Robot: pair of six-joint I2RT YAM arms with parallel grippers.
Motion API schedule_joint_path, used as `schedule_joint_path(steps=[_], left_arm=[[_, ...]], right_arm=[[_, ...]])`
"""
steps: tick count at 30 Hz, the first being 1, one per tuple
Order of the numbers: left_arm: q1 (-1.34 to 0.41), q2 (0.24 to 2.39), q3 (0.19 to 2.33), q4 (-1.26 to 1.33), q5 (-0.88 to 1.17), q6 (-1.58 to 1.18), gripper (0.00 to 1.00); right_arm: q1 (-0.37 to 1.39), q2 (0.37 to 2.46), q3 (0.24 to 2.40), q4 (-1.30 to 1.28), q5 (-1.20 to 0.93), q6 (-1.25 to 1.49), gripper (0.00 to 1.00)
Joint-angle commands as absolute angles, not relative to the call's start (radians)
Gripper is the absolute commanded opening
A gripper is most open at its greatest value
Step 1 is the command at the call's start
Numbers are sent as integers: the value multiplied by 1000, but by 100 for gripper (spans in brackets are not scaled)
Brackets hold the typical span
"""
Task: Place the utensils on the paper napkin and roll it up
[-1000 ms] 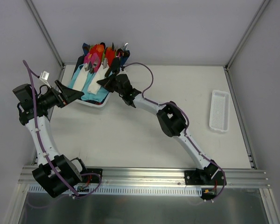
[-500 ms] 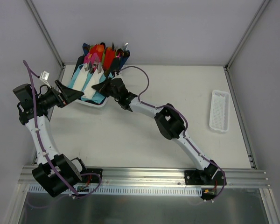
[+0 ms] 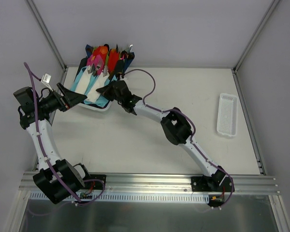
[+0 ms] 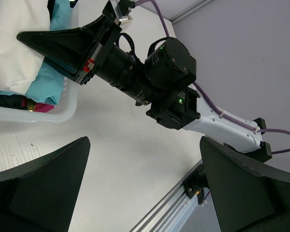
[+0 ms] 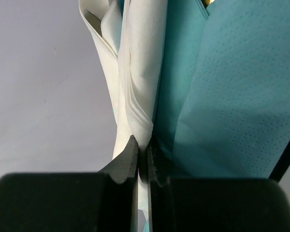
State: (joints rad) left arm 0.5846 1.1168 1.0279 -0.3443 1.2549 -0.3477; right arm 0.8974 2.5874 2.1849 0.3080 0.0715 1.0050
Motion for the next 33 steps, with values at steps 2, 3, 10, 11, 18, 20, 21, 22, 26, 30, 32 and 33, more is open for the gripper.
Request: schedule_joint_path(steps=[2, 3, 10, 11, 18, 20, 21, 22, 26, 30, 32, 33], left_arm=[[597, 1117, 1042, -337, 1270, -341, 99], [597, 1118, 1040, -337, 1269, -341, 99], [597, 1129, 1039, -337, 1266, -359, 99], [597, 1129, 1037, -337, 1267, -365, 99], [598, 1111, 1040, -337, 1267, -371, 99], [597, 1108, 1040, -337, 1267, -371, 99], [597, 1104, 1039, -337, 1267, -371, 99], [597, 1104, 1039, -337, 1264, -371, 99], [597, 1101, 1032, -337, 1262, -370, 99], [597, 1100, 1029, -339, 1266, -359, 99], [592, 1098, 1026, -350, 1276, -344, 99], [589, 1100, 1025, -356, 1278, -335, 99]], right_arm=[[910, 2548, 2233, 177, 124, 1000, 7], [911, 2542, 2235, 146, 129, 996, 13], [908, 2508, 2240, 74, 133, 953, 38], [908, 2504, 2240, 69, 132, 950, 42], [907, 2456, 2221, 66, 127, 917, 45], [907, 2422, 2198, 61, 133, 905, 47], [907, 2408, 2188, 57, 135, 900, 49], [907, 2384, 2177, 55, 141, 888, 51], [908, 2317, 2120, 38, 141, 850, 62], [907, 2232, 2067, 14, 127, 802, 70], [907, 2157, 2036, 5, 126, 738, 77], [905, 2126, 1989, -35, 130, 718, 84]])
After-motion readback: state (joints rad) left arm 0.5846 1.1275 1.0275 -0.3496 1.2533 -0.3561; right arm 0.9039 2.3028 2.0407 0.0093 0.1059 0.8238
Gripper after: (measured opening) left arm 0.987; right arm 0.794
